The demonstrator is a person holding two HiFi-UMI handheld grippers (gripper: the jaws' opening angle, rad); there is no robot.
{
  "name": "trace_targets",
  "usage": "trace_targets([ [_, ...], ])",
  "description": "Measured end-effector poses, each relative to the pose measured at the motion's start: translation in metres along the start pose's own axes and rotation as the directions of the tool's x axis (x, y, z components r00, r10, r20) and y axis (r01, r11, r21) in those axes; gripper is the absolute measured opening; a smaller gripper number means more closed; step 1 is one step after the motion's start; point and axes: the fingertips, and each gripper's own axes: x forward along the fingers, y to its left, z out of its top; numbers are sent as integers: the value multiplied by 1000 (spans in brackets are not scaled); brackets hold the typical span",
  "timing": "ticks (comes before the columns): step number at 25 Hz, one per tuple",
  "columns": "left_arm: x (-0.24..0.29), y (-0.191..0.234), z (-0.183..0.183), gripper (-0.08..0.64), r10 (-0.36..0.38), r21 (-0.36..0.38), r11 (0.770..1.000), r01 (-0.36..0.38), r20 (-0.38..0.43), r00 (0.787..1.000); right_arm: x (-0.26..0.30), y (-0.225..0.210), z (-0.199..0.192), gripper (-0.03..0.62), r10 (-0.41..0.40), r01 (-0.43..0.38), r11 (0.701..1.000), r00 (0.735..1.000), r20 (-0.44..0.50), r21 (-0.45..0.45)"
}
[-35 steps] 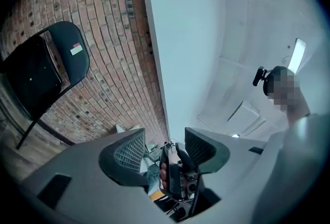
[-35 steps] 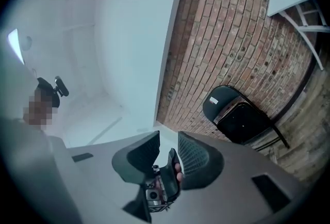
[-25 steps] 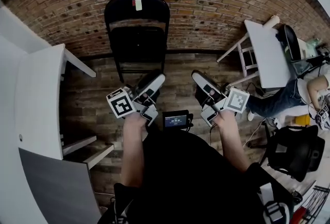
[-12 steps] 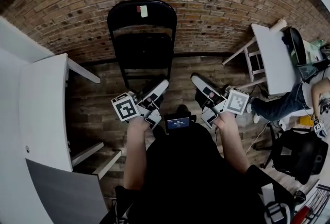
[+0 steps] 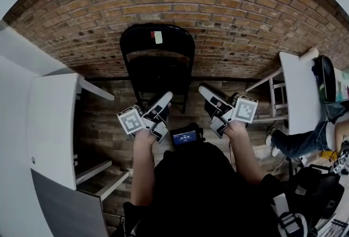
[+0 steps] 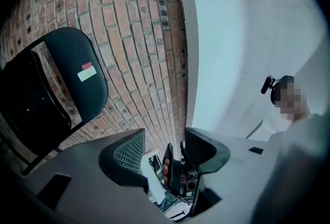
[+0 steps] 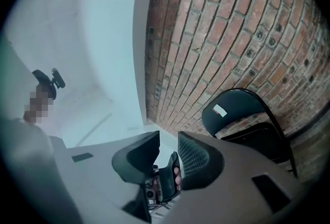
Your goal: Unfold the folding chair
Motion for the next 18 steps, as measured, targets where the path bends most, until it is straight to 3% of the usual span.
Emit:
trace_targets([
  [4, 30, 12, 11, 259, 35, 12, 999, -35, 23, 999, 13, -18, 36, 92, 30, -32, 999, 998, -53, -39],
  [9, 55, 27, 14, 259, 85, 18, 996, -86, 33, 996, 10, -53, 58, 95, 33, -32, 999, 996, -83, 18],
  [18, 65, 68, 27, 259, 107, -92, 990, -103, 46, 993, 26, -89, 73, 116, 7, -6, 1000, 996, -93, 16],
])
